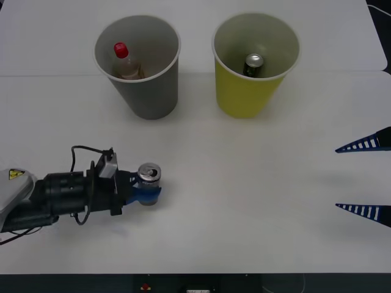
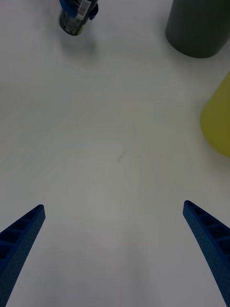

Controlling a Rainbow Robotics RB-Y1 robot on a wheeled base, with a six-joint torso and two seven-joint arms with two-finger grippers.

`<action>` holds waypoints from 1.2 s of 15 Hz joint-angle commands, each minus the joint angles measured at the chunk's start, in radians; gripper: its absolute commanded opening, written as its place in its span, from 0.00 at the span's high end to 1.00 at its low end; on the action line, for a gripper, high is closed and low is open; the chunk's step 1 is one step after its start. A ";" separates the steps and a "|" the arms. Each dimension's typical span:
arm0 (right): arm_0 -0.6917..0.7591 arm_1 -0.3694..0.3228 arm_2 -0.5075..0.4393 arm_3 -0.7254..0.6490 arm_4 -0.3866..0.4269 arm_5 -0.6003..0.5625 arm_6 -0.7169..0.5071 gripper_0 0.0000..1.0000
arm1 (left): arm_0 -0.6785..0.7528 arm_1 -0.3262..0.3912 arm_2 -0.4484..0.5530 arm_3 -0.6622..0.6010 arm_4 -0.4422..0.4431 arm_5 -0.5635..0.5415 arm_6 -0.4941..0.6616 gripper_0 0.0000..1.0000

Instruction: Put the can into the green bin and the plastic bottle into the gray bin

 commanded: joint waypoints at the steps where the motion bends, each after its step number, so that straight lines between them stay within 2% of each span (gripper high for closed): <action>1: 0.000 0.000 0.000 0.000 0.000 0.000 0.000 0.00 | 0.030 0.016 0.007 -0.145 -0.079 0.039 0.189 1.00; 2: 0.000 0.000 0.000 0.000 0.000 0.000 0.000 0.00 | 0.045 0.027 0.007 -0.205 -0.106 0.071 0.247 1.00; 5: 0.000 0.000 0.000 0.000 0.000 0.000 0.000 0.00 | 0.081 0.050 0.007 -0.416 -0.275 0.179 0.523 1.00; 7: 0.000 0.000 0.000 0.000 0.000 0.000 0.000 0.00 | 0.079 0.052 0.007 -0.518 -0.379 0.205 0.723 1.00; 10: 0.000 0.000 0.000 0.000 0.000 0.000 0.000 0.00 | 0.044 0.052 0.004 -0.696 -0.608 0.219 1.097 1.00; 12: 0.000 0.000 0.000 0.000 0.000 0.000 0.000 0.00 | 0.002 0.056 -0.016 -0.775 -0.718 0.217 1.309 1.00; 15: 0.000 0.000 0.000 0.000 0.000 0.000 0.000 0.00 | -0.094 0.056 -0.030 -0.814 -0.792 0.196 1.487 1.00; 18: 0.000 0.000 0.000 0.000 0.000 0.000 0.000 0.00 | -0.218 0.053 -0.018 -0.789 -0.806 0.131 1.499 1.00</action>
